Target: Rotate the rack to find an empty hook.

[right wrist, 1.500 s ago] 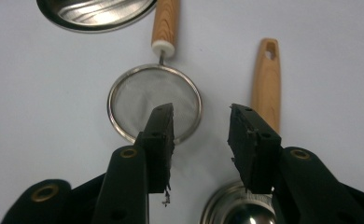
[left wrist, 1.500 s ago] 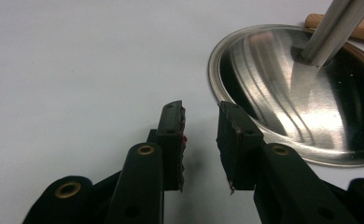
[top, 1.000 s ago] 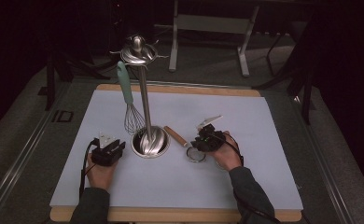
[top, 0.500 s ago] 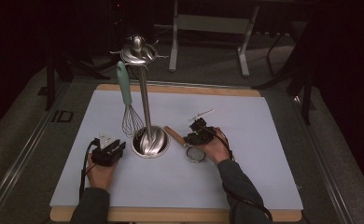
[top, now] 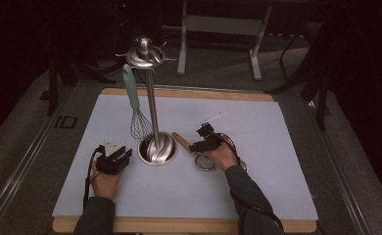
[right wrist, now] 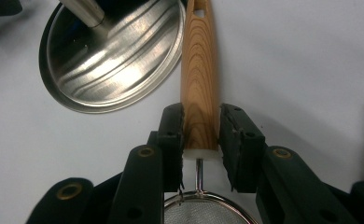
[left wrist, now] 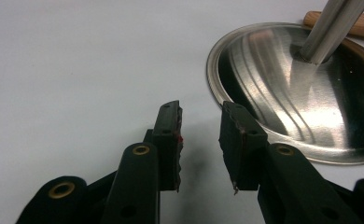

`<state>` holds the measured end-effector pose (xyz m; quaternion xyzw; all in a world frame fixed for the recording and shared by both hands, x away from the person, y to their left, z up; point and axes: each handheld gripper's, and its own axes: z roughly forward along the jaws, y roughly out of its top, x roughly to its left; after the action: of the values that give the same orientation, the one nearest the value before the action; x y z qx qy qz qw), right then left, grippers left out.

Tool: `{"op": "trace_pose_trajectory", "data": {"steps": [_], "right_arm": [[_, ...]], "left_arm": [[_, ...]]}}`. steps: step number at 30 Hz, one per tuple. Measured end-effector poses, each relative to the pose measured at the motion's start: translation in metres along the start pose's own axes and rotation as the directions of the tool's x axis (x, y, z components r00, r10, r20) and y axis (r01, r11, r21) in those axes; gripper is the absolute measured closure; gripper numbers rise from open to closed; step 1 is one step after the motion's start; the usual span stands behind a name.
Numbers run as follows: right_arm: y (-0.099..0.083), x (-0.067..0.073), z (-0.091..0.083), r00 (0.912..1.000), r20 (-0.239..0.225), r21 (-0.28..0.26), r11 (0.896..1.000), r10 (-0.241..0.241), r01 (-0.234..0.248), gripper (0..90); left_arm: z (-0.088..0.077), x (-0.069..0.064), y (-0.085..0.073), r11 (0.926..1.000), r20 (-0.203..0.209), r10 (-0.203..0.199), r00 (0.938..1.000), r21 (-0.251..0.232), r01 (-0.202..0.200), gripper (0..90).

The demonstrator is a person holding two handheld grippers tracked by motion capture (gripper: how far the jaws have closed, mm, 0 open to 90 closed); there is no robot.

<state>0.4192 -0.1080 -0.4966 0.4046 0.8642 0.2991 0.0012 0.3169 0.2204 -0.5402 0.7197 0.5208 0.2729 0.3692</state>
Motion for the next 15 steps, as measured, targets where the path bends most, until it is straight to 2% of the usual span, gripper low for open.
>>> {"op": "trace_pose_trajectory", "data": {"steps": [6, 8, 15], "right_arm": [[0.002, 0.006, 0.003, 0.9991, -0.034, 0.041, 0.999, -0.027, 0.029, 69.3], [0.004, 0.008, 0.007, 0.9992, -0.018, 0.059, 0.998, -0.034, 0.035, 68.4], [0.012, 0.009, 0.013, 0.9997, -0.008, 0.116, 0.993, -0.022, 0.023, 67.8]], "left_arm": [[0.000, 0.000, 0.000, 1.0000, -0.001, 0.000, 1.0000, -0.001, 0.000, 68.7], [0.000, 0.000, 0.000, 1.0000, -0.001, 0.001, 1.0000, -0.001, -0.001, 68.6], [0.000, 0.000, 0.000, 1.0000, 0.000, 0.000, 1.0000, -0.001, 0.000, 68.6]]}}
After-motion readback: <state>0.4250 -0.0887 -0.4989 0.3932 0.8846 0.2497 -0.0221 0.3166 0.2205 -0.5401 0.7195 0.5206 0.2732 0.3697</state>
